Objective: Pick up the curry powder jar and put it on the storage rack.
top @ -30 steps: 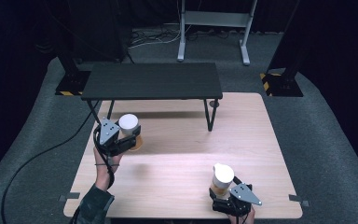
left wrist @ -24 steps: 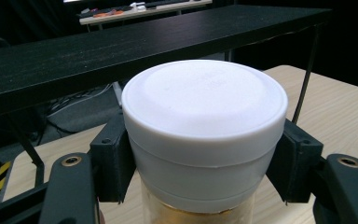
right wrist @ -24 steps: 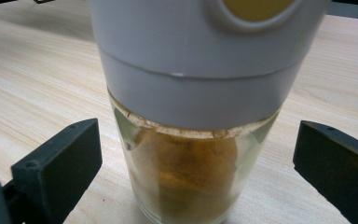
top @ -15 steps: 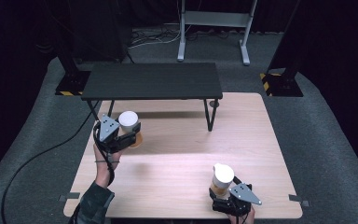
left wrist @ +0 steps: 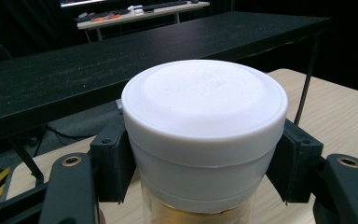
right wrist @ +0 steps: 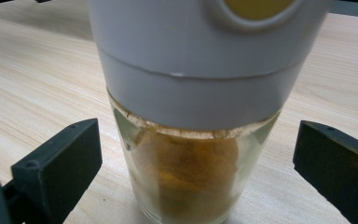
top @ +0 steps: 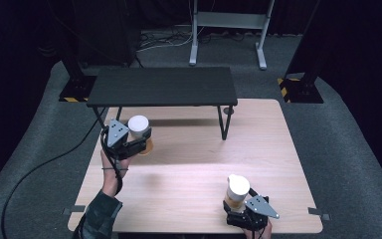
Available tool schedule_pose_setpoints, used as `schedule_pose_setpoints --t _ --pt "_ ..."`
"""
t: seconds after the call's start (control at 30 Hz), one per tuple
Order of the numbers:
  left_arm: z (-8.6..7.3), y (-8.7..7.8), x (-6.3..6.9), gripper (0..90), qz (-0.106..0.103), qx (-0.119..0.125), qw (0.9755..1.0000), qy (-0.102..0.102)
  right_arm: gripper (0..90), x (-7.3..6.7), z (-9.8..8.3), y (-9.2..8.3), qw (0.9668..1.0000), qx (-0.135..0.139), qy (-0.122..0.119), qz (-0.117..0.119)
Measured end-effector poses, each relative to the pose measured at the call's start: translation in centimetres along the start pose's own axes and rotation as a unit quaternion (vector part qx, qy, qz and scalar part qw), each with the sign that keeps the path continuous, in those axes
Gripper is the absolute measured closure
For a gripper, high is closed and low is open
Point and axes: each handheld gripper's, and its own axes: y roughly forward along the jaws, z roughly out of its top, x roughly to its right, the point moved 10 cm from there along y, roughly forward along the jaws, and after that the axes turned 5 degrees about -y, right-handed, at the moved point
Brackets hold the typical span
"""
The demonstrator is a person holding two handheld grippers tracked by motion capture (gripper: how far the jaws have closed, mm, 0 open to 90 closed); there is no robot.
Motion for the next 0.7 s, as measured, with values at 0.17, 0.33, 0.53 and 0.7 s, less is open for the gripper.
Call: schedule_pose_setpoints --t 0.17,0.33,0.53,0.7 --pt "0.3 0.2 0.0 33.3 -0.001 0.001 1.0 0.003 0.0 0.0 0.0 0.0 1.0 0.0 0.0 0.0" --pt "0.6 0.3 -0.1 33.3 0.0 0.001 1.0 0.003 0.0 0.0 0.0 0.0 1.0 0.0 0.0 0.0" --pt "1.2 0.6 -0.2 33.3 -0.002 0.005 1.0 0.001 0.0 0.0 0.0 0.0 1.0 0.0 0.0 0.001" --pt "1.9 0.7 -0.2 33.3 -0.007 0.01 0.9999 0.001 0.0 0.0 0.0 0.0 1.0 0.0 0.0 0.0"
